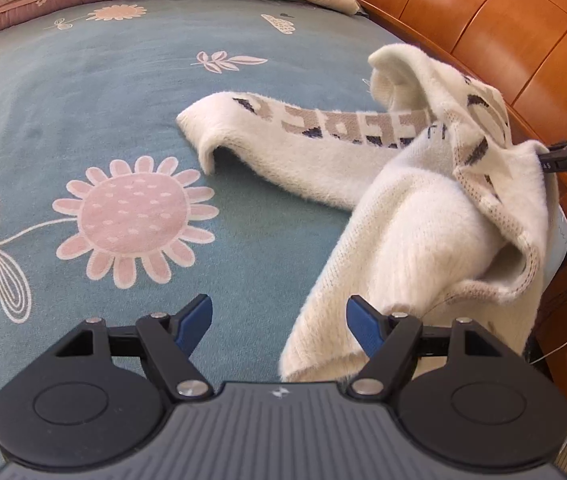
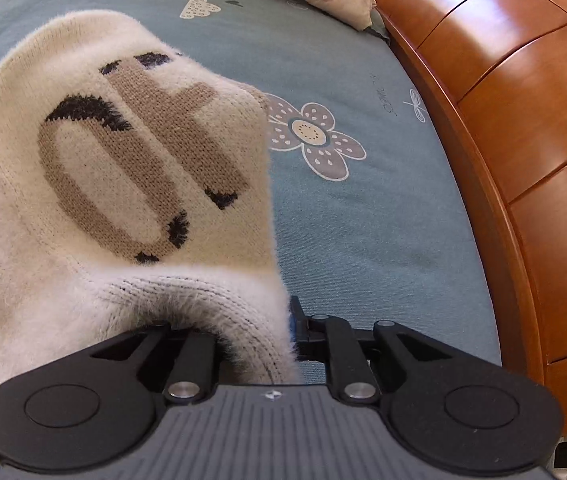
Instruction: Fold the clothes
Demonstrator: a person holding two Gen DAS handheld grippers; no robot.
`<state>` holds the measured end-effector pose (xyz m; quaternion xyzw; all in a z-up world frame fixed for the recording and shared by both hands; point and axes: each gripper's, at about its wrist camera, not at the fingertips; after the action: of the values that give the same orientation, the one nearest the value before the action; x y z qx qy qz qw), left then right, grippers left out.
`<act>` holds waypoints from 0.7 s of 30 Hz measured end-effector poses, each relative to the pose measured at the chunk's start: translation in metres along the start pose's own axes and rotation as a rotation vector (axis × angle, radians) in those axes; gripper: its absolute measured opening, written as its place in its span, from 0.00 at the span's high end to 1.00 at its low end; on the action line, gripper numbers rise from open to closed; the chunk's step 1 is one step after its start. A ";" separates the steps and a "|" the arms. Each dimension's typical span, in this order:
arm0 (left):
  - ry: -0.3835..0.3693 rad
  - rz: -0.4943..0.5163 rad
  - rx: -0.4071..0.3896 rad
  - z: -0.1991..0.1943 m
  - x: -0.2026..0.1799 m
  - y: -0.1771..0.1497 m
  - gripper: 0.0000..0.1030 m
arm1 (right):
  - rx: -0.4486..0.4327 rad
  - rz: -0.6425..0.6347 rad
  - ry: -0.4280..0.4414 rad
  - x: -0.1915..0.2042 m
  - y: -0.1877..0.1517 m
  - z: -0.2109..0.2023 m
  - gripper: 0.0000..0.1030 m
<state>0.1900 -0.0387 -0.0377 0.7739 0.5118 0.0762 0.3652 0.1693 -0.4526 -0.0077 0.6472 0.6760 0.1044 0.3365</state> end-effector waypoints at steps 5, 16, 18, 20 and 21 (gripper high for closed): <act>-0.129 -0.198 -0.049 0.029 0.020 0.030 0.29 | -0.095 -0.017 0.101 0.010 -0.001 -0.056 0.50; -0.164 -0.436 -0.063 0.120 0.044 0.050 0.31 | -0.191 -0.077 0.372 0.066 -0.003 -0.118 0.50; -0.178 -0.469 -0.083 0.125 0.046 0.052 0.31 | -0.164 -0.080 0.429 0.081 -0.003 -0.110 0.50; -0.197 -0.485 -0.097 0.129 0.045 0.055 0.31 | -0.142 -0.090 0.461 0.096 -0.001 -0.100 0.50; -0.203 -0.487 -0.103 0.132 0.044 0.057 0.31 | -0.131 -0.096 0.473 0.104 -0.001 -0.095 0.50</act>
<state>0.3168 -0.0778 -0.1074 0.6122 0.6389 -0.0660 0.4612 0.1194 -0.3260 0.0298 0.5486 0.7577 0.2806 0.2148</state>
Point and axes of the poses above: each gripper's, at about its wrist camera, not at the fingertips, and z roughly the way its jaws point, x to its left, y to its top, and after that the axes turned 8 degrees about -x, right-handed
